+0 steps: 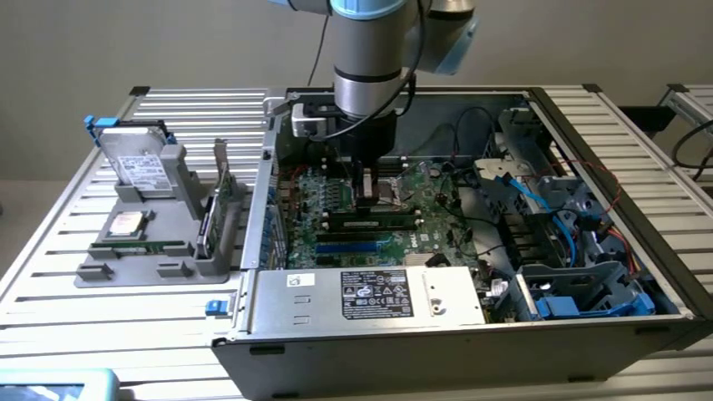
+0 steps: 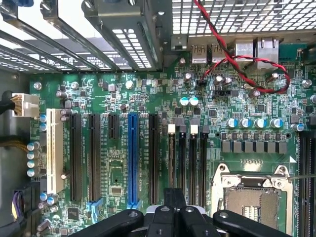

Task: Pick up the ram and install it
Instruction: 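Press down the ram until it locks into place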

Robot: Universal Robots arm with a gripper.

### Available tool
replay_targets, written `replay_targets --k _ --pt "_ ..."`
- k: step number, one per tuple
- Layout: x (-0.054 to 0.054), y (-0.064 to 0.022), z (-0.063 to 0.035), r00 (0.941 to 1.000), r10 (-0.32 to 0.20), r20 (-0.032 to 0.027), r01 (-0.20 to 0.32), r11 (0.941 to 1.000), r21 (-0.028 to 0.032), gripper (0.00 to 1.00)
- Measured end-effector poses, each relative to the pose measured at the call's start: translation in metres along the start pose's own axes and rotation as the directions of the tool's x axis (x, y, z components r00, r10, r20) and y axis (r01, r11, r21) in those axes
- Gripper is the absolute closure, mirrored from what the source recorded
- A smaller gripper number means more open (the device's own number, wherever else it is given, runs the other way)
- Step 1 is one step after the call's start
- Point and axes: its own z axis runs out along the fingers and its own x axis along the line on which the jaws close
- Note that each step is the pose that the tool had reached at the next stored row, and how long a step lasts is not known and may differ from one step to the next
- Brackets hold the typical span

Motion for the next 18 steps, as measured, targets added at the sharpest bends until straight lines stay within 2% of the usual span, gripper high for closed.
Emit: replay_targets --k 8,18 --pt "-0.0030 0.0001 0.0013 1.0000 0.002 -0.0007 -0.002 1.0000 0.0000 0.89" --pt "-0.0022 0.0002 0.0035 0.9999 0.007 -0.0075 -0.007 1.0000 -0.0006 0.89"
